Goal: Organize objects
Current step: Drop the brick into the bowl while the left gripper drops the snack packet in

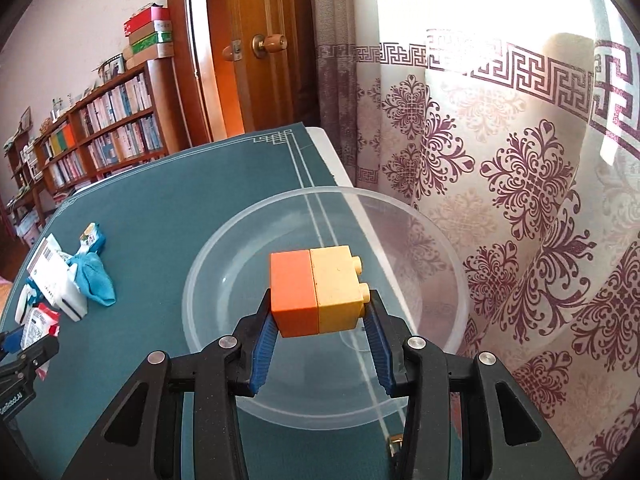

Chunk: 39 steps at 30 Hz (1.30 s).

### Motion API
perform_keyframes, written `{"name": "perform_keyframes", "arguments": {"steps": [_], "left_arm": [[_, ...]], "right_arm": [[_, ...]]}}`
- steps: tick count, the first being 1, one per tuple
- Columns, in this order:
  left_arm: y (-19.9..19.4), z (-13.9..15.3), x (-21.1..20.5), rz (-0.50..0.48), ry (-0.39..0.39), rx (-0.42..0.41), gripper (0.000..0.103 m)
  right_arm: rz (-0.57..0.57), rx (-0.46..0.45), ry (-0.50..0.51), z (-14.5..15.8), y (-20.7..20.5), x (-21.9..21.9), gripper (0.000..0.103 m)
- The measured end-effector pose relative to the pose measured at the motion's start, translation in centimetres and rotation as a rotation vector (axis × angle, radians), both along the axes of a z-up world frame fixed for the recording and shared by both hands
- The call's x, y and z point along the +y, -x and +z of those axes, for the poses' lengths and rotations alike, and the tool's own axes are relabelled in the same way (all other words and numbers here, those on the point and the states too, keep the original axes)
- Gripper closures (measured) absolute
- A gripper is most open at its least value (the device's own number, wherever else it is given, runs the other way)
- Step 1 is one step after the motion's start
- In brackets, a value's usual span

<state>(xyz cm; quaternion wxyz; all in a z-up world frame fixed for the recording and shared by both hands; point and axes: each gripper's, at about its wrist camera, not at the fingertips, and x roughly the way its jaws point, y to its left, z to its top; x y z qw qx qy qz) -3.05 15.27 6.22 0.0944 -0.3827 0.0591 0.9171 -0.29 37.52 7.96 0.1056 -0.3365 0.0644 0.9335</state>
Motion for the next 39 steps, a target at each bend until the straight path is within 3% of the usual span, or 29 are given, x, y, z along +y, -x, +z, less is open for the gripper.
{"name": "perform_keyframes", "arguments": {"steps": [6,9,30,32,34,35,39], "left_arm": [[0.4,0.4,2.8,-0.063,0.008,0.011,0.052],[0.8,0.5,4.2,-0.093,0.005,0.008,0.052],[3.5,0.4,14.2,-0.367,-0.045,0.009,0.051],[3.6,0.5,14.9,-0.399,-0.061,0.017,0.049],[3.7,0.5,15.3,-0.42,-0.08,0.025,0.026],[3.7,0.5,15.3,-0.419,-0.089,0.032,0.02],[3.6,0.4,14.7,-0.413,-0.097,0.037,0.018]], "right_arm": [[-0.028,-0.014,0.024,-0.5,0.0,1.8,0.057],[-0.035,0.0,0.027,-0.2,-0.2,2.0,0.051],[-0.133,0.041,0.04,0.1,-0.4,4.7,0.051],[-0.138,0.042,0.038,0.0,-0.3,4.7,0.051],[-0.144,0.042,0.04,0.0,-0.3,4.8,0.051],[-0.147,0.042,0.041,0.0,-0.3,4.9,0.051],[-0.158,0.048,0.043,0.0,-0.4,5.1,0.051]]}}
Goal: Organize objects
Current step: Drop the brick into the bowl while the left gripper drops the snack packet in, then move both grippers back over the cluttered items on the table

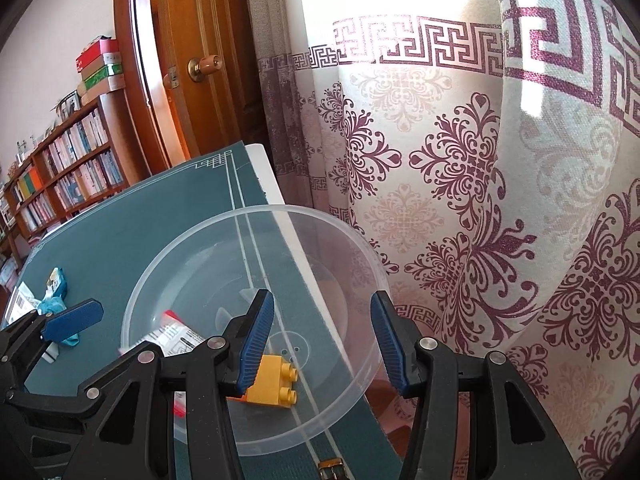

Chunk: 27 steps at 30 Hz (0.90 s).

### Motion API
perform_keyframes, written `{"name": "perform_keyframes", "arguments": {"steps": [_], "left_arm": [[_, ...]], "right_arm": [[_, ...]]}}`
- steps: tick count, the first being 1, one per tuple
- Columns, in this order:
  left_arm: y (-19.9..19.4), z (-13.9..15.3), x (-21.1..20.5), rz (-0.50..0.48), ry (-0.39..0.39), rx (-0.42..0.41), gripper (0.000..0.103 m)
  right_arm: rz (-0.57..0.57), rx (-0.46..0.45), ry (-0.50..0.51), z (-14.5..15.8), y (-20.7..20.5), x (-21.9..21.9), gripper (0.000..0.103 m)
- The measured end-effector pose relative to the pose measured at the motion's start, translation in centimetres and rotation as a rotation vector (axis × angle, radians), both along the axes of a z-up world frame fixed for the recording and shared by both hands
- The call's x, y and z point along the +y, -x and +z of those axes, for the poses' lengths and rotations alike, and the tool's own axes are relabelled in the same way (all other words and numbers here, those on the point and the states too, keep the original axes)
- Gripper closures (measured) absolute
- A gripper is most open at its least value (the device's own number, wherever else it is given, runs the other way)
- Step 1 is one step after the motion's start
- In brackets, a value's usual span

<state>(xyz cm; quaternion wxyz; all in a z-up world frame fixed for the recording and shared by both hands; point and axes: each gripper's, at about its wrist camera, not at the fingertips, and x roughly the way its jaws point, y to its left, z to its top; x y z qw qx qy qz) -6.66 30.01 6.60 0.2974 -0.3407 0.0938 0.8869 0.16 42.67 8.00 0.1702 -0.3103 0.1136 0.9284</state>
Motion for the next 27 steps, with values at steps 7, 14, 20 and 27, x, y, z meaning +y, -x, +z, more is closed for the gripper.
{"name": "perform_keyframes", "arguments": {"steps": [7,14,20,27], "left_arm": [[-0.1,-0.4,-2.4,0.074,0.001,-0.011,0.018],[-0.9,-0.4,-4.4,0.14,0.008,-0.012,0.011],[-1.2,-0.4,-6.7,0.197,0.006,-0.022,0.006],[-1.0,-0.3,-10.3,0.3,-0.013,-0.032,0.005]], "right_arm": [[0.008,0.003,-0.004,0.1,0.0,-0.3,0.051],[0.042,0.02,-0.019,0.6,-0.5,-1.9,0.051],[0.081,0.027,-0.024,0.9,-0.7,-3.6,0.051],[0.141,0.028,-0.027,0.9,-0.9,-5.8,0.048]]}}
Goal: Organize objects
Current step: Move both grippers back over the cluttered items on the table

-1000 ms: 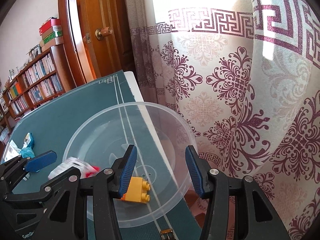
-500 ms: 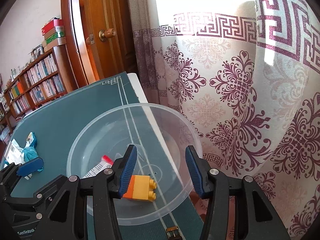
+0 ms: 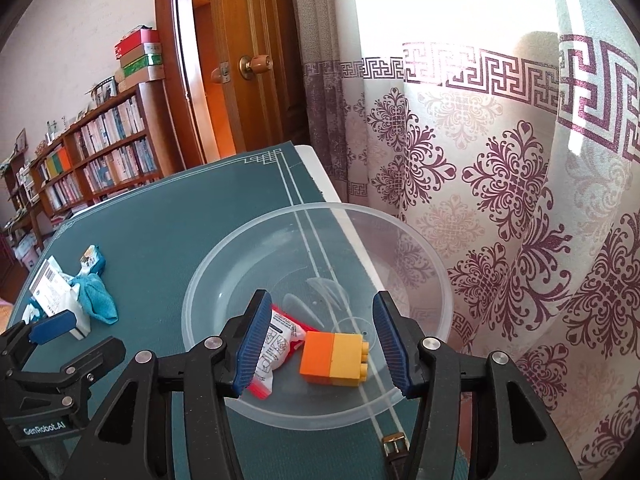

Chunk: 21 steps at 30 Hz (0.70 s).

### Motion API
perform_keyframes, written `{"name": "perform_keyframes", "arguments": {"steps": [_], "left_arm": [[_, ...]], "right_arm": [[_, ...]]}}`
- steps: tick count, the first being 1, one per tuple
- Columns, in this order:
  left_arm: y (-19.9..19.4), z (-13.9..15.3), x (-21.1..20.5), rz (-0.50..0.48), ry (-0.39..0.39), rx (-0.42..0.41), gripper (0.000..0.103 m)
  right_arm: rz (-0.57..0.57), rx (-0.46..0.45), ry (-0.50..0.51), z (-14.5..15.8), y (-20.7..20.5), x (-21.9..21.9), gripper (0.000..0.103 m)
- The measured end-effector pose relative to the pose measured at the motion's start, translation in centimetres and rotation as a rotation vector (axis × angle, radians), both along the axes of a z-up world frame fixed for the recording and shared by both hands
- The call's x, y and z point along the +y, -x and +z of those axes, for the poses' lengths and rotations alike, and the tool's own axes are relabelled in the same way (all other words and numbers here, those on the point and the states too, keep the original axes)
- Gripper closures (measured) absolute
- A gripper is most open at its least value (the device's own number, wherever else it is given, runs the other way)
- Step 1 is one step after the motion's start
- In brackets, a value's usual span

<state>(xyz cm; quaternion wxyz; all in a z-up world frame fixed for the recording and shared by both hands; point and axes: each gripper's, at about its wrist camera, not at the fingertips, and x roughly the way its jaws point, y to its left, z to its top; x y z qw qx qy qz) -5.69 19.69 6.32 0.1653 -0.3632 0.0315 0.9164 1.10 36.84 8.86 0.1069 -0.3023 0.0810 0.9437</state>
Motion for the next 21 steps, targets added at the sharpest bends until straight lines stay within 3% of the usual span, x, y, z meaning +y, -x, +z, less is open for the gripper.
{"name": "perform_keyframes", "arguments": {"steps": [21], "left_arm": [[0.5,-0.4,-12.4,0.291,-0.047,-0.01,0.003]], "right_arm": [[0.206,-0.043,-0.004,-1.4,-0.4,-8.3,0.041]]}}
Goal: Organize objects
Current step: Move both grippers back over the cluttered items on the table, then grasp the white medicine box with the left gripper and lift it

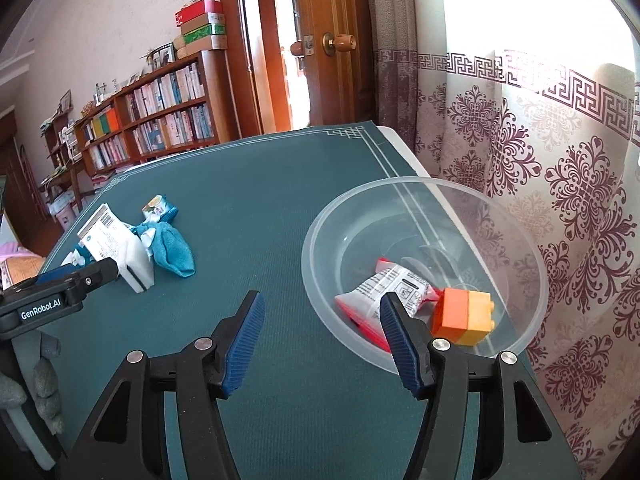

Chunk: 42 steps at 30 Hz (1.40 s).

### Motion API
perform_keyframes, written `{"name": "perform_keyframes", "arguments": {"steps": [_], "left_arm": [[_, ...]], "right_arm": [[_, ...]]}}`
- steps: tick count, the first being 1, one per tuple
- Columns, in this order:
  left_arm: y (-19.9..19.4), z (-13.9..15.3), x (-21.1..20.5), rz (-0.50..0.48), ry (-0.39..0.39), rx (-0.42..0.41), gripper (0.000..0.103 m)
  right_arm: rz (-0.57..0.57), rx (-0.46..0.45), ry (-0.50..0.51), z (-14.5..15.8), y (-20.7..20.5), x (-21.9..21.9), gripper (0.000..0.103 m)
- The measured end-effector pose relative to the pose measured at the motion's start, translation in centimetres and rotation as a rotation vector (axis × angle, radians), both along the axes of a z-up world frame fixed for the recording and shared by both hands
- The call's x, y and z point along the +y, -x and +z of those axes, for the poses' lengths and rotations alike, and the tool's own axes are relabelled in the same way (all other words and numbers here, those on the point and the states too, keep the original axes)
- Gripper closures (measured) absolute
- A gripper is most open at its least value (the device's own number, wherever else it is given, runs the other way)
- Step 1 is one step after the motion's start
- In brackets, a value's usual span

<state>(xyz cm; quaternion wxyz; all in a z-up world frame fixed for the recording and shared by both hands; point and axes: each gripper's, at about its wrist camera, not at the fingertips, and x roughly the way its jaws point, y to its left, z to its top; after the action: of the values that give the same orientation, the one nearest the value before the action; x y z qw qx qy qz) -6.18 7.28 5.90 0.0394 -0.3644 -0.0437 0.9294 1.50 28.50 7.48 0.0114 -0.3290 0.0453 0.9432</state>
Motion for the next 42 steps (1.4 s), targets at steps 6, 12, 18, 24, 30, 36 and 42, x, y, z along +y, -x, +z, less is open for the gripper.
{"name": "perform_keyframes", "arguments": {"steps": [6,12,18,24,30,36,42], "left_arm": [[0.5,-0.3,-2.9,0.087,-0.017,-0.014,0.002],[1.7,-0.6,-4.4,0.15,-0.038,-0.032,0.002],[3.4,-0.5,-4.8,0.223,-0.104,-0.053,0.001],[5.3,-0.2,-4.7,0.349,-0.112,-0.037,0.001],[7.2,-0.9,-4.9,0.472,-0.121,-0.063,0.001],[8.2,-1.4,-4.5,0.501,-0.106,-0.067,0.001],[8.3,-1.8,-4.2,0.476,-0.054,-0.069,0.001]], "right_arm": [[0.055,-0.029,0.0,-1.0,0.3,-2.2,0.04],[0.096,-0.051,0.0,-1.8,0.5,-3.8,0.04],[0.129,-0.075,0.009,-2.6,0.8,-4.7,0.04],[0.167,-0.1,0.009,-3.6,1.0,-5.6,0.04],[0.183,-0.109,0.008,-4.1,1.1,-6.0,0.04],[0.176,-0.12,0.015,-4.4,1.4,-5.8,0.04],[0.177,-0.117,0.005,-4.5,1.3,-6.0,0.04]]}}
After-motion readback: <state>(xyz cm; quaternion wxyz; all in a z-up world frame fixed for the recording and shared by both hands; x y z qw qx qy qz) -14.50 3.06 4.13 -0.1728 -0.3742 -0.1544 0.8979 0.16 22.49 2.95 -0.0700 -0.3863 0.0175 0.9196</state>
